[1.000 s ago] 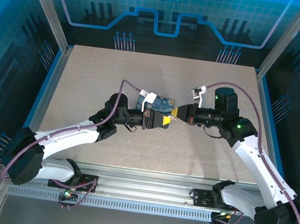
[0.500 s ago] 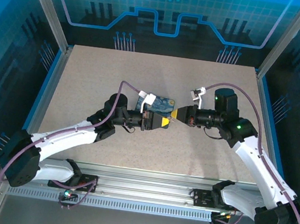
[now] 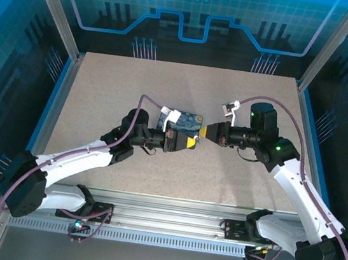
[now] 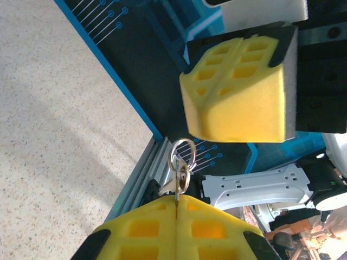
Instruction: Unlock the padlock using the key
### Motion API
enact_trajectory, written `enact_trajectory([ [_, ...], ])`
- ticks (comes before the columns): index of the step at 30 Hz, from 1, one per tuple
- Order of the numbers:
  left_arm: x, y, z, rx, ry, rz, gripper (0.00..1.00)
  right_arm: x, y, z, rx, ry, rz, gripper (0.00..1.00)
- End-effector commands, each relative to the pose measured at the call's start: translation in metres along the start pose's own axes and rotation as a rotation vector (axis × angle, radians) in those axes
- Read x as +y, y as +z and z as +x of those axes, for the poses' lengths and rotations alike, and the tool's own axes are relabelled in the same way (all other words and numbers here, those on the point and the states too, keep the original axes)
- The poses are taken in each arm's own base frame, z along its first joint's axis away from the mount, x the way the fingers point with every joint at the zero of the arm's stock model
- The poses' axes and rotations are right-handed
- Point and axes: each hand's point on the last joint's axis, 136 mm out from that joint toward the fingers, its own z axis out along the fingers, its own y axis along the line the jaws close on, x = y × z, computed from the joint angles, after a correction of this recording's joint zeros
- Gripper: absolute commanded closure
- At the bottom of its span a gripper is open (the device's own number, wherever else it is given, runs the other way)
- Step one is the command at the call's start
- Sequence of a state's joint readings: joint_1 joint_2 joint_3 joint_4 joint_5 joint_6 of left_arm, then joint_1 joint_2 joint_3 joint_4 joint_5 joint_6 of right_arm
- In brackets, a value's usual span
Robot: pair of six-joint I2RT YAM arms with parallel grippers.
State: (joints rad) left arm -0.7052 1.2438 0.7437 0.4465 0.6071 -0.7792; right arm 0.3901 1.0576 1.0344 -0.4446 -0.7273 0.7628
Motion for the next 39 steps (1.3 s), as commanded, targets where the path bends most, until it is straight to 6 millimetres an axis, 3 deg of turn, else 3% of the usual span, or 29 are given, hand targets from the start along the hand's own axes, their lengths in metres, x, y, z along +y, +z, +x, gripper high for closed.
enact_trajectory([
  [1, -0.013, -0.004, -0.003, 0.007, 0.032, 0.007, 1.00, 0.000, -0.005, 0.001, -0.005, -0.033, -0.011, 1.00],
  [2, -0.010, -0.004, -0.002, 0.016, 0.025, -0.011, 1.00, -0.002, -0.005, 0.003, -0.005, -0.040, -0.004, 0.99],
  [6, 0.001, -0.007, 0.005, 0.104, 0.015, -0.138, 1.00, -0.023, -0.010, 0.007, -0.019, -0.082, 0.074, 0.68],
  [10, 0.008, -0.011, 0.014, 0.220, 0.017, -0.230, 1.00, -0.030, -0.009, 0.010, -0.036, -0.132, 0.062, 0.52],
  [25, -0.019, -0.006, 0.008, 0.353, 0.044, -0.123, 1.00, -0.001, -0.009, 0.010, -0.068, -0.232, -0.192, 0.51],
  [31, -0.027, -0.005, 0.008, 0.355, 0.041, -0.080, 1.00, 0.003, -0.005, 0.016, -0.030, -0.236, -0.220, 0.62],
  [39, -0.033, -0.007, 0.005, 0.333, 0.057, -0.060, 1.00, 0.011, 0.001, 0.026, 0.026, -0.260, -0.264, 0.65],
])
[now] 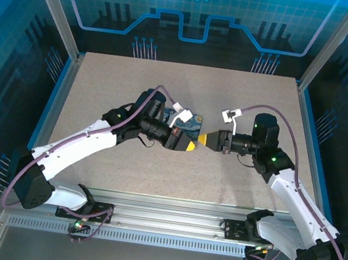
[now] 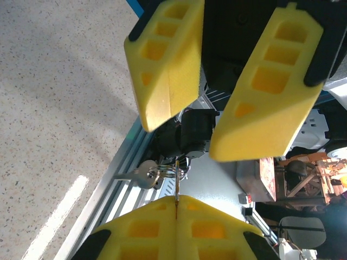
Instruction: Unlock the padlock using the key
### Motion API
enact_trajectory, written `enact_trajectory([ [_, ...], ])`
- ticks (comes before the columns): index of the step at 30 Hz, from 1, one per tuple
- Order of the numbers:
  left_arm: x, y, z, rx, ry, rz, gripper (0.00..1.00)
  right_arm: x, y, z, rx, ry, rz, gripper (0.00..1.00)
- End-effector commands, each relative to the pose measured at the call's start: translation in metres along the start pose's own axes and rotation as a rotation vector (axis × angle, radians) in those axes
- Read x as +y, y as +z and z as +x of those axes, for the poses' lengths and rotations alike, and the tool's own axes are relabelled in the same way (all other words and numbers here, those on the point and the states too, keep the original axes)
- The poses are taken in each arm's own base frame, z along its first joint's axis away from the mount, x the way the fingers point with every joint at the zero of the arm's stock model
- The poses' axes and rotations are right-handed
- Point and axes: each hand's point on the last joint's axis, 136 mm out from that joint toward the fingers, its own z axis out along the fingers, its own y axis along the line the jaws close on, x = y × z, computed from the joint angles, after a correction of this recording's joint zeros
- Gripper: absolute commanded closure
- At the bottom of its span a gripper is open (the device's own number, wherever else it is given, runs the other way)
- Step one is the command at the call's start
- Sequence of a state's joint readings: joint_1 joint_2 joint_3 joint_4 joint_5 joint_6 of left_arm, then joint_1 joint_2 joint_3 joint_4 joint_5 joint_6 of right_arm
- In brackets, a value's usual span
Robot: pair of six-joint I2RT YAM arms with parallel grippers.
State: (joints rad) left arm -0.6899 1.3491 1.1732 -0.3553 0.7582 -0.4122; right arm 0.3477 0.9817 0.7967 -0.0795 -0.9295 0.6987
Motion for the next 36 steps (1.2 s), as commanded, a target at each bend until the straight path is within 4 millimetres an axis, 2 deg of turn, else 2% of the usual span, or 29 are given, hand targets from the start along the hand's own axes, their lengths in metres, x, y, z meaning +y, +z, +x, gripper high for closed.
enact_trajectory([
  [1, -0.015, -0.007, -0.005, -0.018, 0.040, 0.046, 1.00, 0.012, 0.004, 0.007, 0.040, -0.044, -0.058, 0.65],
  [8, -0.016, -0.009, -0.005, -0.025, 0.047, 0.042, 1.00, 0.014, 0.005, 0.017, 0.073, -0.042, -0.067, 0.70],
  [14, -0.019, -0.011, -0.005, -0.032, 0.056, 0.048, 1.00, 0.016, 0.007, 0.020, 0.091, -0.047, -0.075, 0.70],
  [19, -0.021, -0.012, -0.005, -0.033, 0.061, 0.052, 1.00, 0.019, 0.008, 0.021, 0.101, -0.059, -0.081, 0.82],
  [21, -0.021, -0.013, -0.004, -0.033, 0.060, 0.052, 1.00, 0.020, 0.008, 0.021, 0.104, -0.066, -0.083, 0.92],
  [23, -0.021, -0.013, -0.004, -0.033, 0.061, 0.051, 1.00, 0.020, 0.007, 0.021, 0.104, -0.072, -0.078, 0.98],
  [26, -0.020, -0.014, -0.003, -0.039, 0.063, 0.048, 1.00, 0.018, 0.006, 0.020, 0.094, -0.081, -0.057, 1.00],
  [28, -0.018, -0.017, -0.003, -0.051, 0.059, 0.041, 0.94, 0.017, 0.005, 0.019, 0.086, -0.084, -0.046, 1.00],
  [30, -0.015, -0.022, -0.005, -0.079, 0.050, 0.035, 0.78, 0.017, 0.005, 0.017, 0.077, -0.089, -0.038, 1.00],
  [36, -0.008, -0.044, -0.012, -0.200, 0.020, 0.021, 0.67, 0.015, 0.002, 0.010, 0.038, -0.095, -0.007, 1.00],
])
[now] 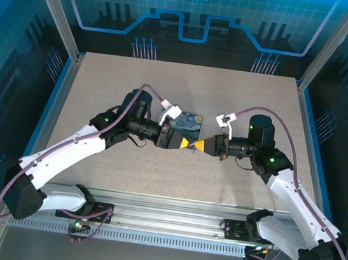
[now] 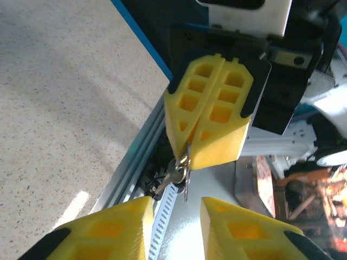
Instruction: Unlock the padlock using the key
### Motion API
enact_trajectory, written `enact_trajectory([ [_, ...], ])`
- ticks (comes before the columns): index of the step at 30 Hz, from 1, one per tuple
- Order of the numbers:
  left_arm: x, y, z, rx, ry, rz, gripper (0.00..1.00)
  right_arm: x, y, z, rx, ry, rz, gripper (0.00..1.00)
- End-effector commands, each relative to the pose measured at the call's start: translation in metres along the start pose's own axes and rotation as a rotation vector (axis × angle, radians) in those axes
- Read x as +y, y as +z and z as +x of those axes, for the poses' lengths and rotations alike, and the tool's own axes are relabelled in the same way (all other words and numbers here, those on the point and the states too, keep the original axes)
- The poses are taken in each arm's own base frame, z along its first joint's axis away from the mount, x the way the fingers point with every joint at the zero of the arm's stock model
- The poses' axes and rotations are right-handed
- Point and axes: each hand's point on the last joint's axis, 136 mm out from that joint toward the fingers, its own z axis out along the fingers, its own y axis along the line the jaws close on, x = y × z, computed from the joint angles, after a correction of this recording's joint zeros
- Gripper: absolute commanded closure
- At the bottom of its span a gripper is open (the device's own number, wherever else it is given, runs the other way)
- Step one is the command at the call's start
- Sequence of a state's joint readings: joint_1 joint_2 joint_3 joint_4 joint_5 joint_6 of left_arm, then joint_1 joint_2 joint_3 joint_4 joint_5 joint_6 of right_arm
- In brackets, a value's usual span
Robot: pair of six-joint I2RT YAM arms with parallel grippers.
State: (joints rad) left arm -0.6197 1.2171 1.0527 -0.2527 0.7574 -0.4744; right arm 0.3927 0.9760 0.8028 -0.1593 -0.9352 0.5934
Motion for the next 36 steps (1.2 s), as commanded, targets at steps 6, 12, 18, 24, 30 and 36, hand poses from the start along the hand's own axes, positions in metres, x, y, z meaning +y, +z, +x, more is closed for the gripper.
enact_trajectory([
  [6, -0.009, -0.016, -0.014, -0.157, -0.012, 0.039, 0.51, 0.012, -0.005, -0.020, -0.092, -0.033, 0.014, 1.00],
  [12, -0.004, -0.013, -0.024, -0.259, -0.078, 0.080, 0.42, 0.015, -0.001, -0.026, -0.156, -0.037, 0.024, 1.00],
  [18, -0.011, -0.008, -0.025, -0.279, -0.072, 0.113, 0.37, 0.017, 0.005, -0.028, -0.183, -0.033, 0.022, 1.00],
  [24, -0.017, -0.006, -0.023, -0.277, -0.064, 0.129, 0.42, 0.015, 0.011, -0.027, -0.181, -0.025, 0.027, 1.00],
  [30, -0.023, -0.004, -0.022, -0.273, -0.049, 0.148, 0.63, 0.011, 0.013, -0.026, -0.178, -0.009, 0.033, 1.00],
  [36, -0.023, -0.002, -0.020, -0.265, -0.050, 0.148, 0.87, 0.012, 0.012, -0.025, -0.186, -0.010, 0.039, 1.00],
])
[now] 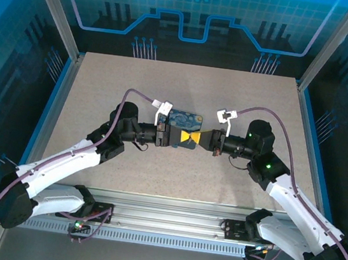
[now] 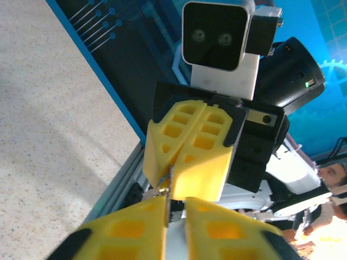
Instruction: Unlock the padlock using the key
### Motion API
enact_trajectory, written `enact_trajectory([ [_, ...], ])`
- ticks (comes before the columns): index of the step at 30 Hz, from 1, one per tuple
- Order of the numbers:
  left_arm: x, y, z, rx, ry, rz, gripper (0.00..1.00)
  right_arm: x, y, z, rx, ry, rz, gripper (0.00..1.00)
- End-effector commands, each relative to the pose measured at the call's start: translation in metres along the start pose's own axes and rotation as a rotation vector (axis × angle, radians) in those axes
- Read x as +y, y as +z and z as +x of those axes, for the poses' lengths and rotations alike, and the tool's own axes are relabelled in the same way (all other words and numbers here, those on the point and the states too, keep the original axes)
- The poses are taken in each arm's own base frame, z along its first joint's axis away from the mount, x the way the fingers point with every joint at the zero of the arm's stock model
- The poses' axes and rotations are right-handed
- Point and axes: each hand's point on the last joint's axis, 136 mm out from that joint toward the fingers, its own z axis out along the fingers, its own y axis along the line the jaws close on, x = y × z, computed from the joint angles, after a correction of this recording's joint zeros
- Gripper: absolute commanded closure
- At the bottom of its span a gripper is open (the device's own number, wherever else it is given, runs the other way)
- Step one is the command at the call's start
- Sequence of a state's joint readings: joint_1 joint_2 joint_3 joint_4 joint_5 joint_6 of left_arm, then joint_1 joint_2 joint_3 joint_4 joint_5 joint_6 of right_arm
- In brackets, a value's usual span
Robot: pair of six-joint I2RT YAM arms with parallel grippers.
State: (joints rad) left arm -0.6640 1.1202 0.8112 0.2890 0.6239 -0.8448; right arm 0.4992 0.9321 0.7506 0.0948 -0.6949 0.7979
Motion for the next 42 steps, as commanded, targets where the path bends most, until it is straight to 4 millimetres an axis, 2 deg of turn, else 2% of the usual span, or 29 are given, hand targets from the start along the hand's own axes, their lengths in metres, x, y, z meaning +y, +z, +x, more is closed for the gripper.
enact_trajectory([
  [1, -0.008, 0.001, 0.000, -0.001, 0.028, 0.029, 0.90, 0.000, 0.001, 0.004, -0.001, 0.001, 0.002, 1.00],
  [3, -0.008, 0.001, 0.000, 0.001, 0.033, 0.025, 1.00, -0.001, 0.001, 0.005, 0.003, 0.004, 0.003, 1.00],
  [8, -0.009, -0.002, 0.000, -0.001, 0.048, 0.009, 1.00, -0.005, 0.000, 0.013, 0.026, 0.008, 0.015, 0.99],
  [10, -0.007, -0.003, 0.003, 0.015, 0.051, -0.011, 1.00, -0.009, -0.002, 0.016, 0.033, 0.008, 0.037, 0.83],
  [13, 0.000, -0.005, 0.009, 0.061, 0.046, -0.072, 1.00, -0.012, -0.010, 0.016, 0.029, 0.004, 0.066, 0.70],
  [19, 0.007, -0.005, 0.028, 0.204, 0.015, -0.112, 1.00, -0.009, -0.027, 0.015, 0.029, 0.011, 0.036, 0.61],
  [26, -0.002, 0.001, 0.032, 0.273, 0.008, -0.060, 1.00, 0.004, -0.024, 0.022, 0.075, 0.006, -0.035, 0.54],
  [35, -0.014, 0.002, 0.031, 0.280, 0.024, -0.012, 1.00, 0.013, -0.013, 0.032, 0.141, -0.010, -0.081, 0.59],
  [42, -0.016, 0.001, 0.032, 0.289, 0.026, -0.006, 1.00, 0.018, -0.011, 0.033, 0.157, -0.027, -0.098, 0.70],
])
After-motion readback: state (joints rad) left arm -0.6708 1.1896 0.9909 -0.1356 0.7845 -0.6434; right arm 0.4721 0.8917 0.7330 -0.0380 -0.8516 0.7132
